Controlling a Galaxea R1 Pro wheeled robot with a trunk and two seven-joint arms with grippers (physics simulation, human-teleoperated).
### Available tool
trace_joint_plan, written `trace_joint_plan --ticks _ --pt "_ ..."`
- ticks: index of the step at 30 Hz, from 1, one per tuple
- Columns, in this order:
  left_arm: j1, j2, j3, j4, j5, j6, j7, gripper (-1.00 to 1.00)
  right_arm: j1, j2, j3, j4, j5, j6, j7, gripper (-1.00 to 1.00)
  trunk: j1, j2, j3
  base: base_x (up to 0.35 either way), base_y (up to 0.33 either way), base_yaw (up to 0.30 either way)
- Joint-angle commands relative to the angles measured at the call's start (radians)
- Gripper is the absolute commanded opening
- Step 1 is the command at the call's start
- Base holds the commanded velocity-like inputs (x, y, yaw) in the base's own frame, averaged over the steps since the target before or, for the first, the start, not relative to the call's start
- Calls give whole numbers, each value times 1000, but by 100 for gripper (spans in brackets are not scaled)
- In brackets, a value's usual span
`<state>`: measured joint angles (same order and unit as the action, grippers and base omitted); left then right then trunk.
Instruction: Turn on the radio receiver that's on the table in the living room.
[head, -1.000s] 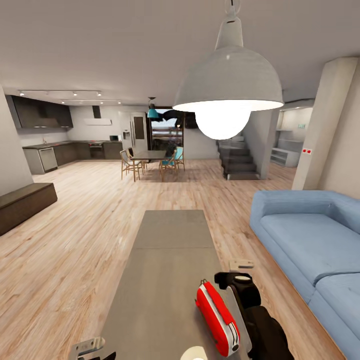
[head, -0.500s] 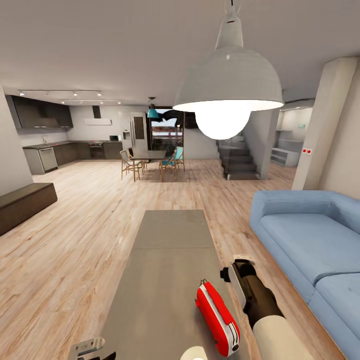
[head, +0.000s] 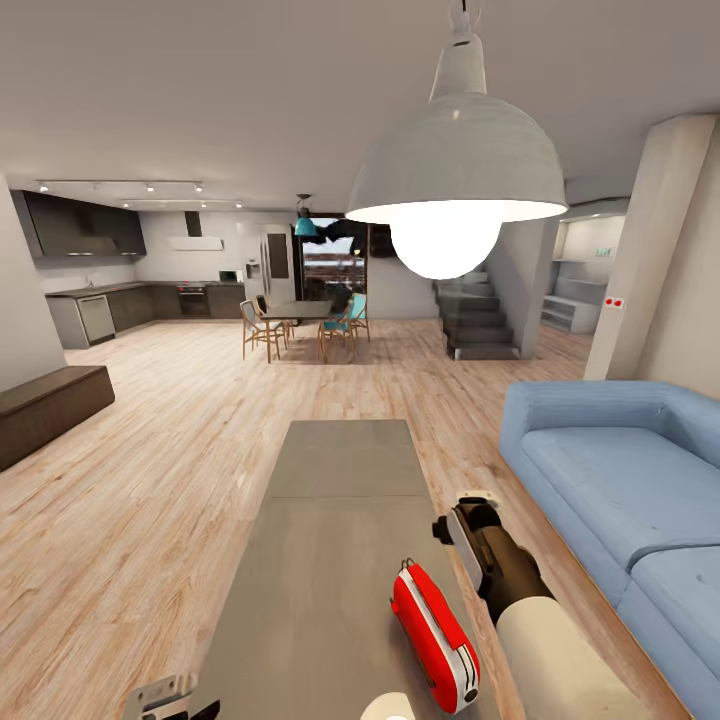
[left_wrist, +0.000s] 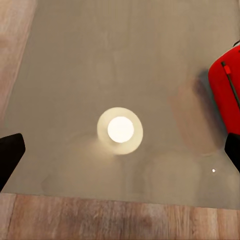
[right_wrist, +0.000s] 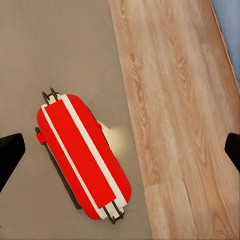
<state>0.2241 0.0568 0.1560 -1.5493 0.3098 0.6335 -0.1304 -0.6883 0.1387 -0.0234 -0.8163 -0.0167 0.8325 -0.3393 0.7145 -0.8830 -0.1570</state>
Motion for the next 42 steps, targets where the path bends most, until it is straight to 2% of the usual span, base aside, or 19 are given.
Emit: trace_joint_plan --ticks 1,4,8,20,25,27,32,33,34,35,36,40,42 --pt "0 0 0 0 0 0 0 100 -18 0 1 31 0 0 2 100 0 0 0 0 0 0" --pt "0 0 1 0 0 -1 0 100 -54 1 3 112 1 0 4 100 0 0 0 0 0 0" --pt "0 -1 10 0 1 -7 0 100 -79 2 5 161 0 0 5 100 0 0 0 0 0 0" --pt "0 0 16 0 0 -11 -2 100 -98 2 4 182 1 0 4 100 0 0 0 0 0 0" --pt "0 1 41 -1 0 -8 1 100 -99 2 5 186 1 0 4 100 0 0 0 0 0 0" --pt "0 1 65 0 -1 -7 3 100 -99 2 5 187 2 0 3 100 0 0 0 0 0 0" --pt "0 1 164 -1 -2 -6 4 100 -99 2 5 187 3 -3 3 100 0 0 0 0 0 0" --pt "0 2 196 -1 -2 -6 4 100 -99 2 4 187 3 -4 3 100 0 0 0 0 0 0" --pt "0 4 246 -1 -2 -6 5 100 -99 2 4 187 3 -5 2 100 0 0 0 0 0 0" --pt "0 16 289 -1 -2 -5 4 100 -99 1 3 187 3 -6 2 100 0 0 0 0 0 0" --pt "0 41 320 0 -2 -3 3 100 -99 1 2 186 3 -7 2 100 0 0 0 0 0 0" --pt "0 67 341 0 -2 -3 3 100 -99 1 2 186 4 -8 2 100 0 0 0 0 0 0" --pt "0 74 374 -1 -2 -4 3 100 -99 1 2 186 3 -8 2 100 0 0 0 0 0 0"
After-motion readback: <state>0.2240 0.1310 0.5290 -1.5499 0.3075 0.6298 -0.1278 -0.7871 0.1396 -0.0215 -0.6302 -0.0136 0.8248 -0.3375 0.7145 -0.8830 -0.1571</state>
